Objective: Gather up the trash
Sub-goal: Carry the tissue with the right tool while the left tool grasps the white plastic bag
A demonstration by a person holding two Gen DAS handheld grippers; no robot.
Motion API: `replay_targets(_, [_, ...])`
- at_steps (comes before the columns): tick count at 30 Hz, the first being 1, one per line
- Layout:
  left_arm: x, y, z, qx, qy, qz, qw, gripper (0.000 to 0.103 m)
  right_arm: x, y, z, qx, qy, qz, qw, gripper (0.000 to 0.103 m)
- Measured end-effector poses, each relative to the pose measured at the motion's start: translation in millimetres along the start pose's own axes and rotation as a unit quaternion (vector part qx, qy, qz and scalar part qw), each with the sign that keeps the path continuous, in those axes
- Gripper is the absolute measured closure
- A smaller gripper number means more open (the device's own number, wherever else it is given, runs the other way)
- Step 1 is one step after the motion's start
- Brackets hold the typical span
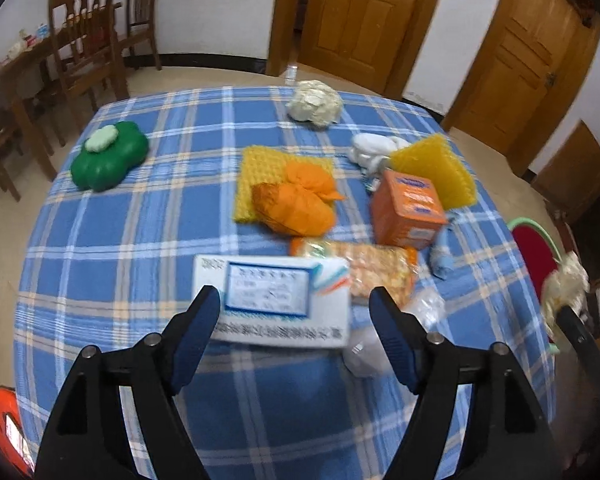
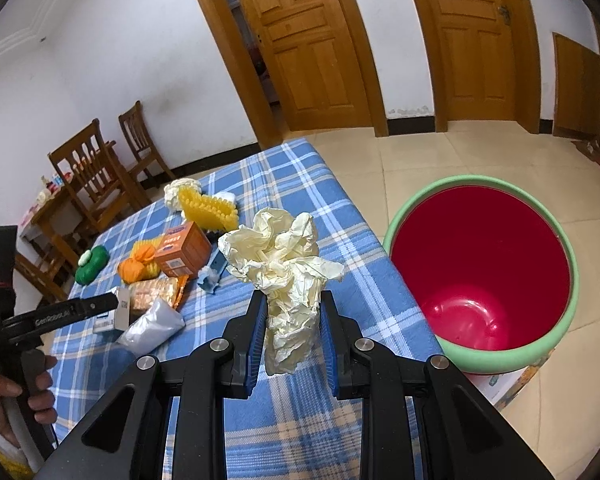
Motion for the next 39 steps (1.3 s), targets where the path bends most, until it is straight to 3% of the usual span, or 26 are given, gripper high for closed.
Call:
replay_targets(10, [52.2,-22.6,-13.9,-0.027,-0.024,-0.087,0.9956,0.027,8.7,-0.6,2.0,0.001,-0.003,-0.011,1.0,0.077])
replay_targets(17, [64.8,-25.9,-37.1,-0.045,-0.016,-0.103,0.9936,0.049,18.8,-2.3,3.7,0.001,-0.002,-0.024,1.0,0.077])
replay_targets(22, [69.5,-22.4,-40.1,-0.034,-0.007,-0.113,0.993,0.057,23.3,-2.5,5.5,0.003,-0.004,-0.028,1.0,0.077])
replay_targets(24, [73.1,-22.6,-39.8,-0.032,-0.013,-0.118,0.9924,0.066,24.7,-2.1,6.6,0.004,-0.005,-0.03,1.0,0.077])
replay_targets(32, [87.6,-26.5,-27.1,-0.025,-0.05,-0.128,0.9902,0.07,31.1,-1.9,7.5,0.007,-0.007,-0.038,0.999,0.077])
replay_targets(35, [95.0,-27.2,-20.4,-0.026,-0.075,-0.13,0.9884,0.1,31.0,-2.0,8.3,0.008,-0.007,-0.04,0.999,0.077])
replay_targets(39, [104.2,-26.1,-19.6,-0.032,-0.085,-0.133,0.9869,0.1,35.7,-0.7,11.8,0.013,-0.008,-0.043,0.999,0.077])
Point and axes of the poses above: each gripper's, at about its wrist camera, not at the fingertips, and z roughly against the way its jaws point, x to its right, y to its top, the point moved 8 cm from there along -z, roughly the way its jaws point, and after that the axes turned 13 degrees about -x, right-handed, at the moved point
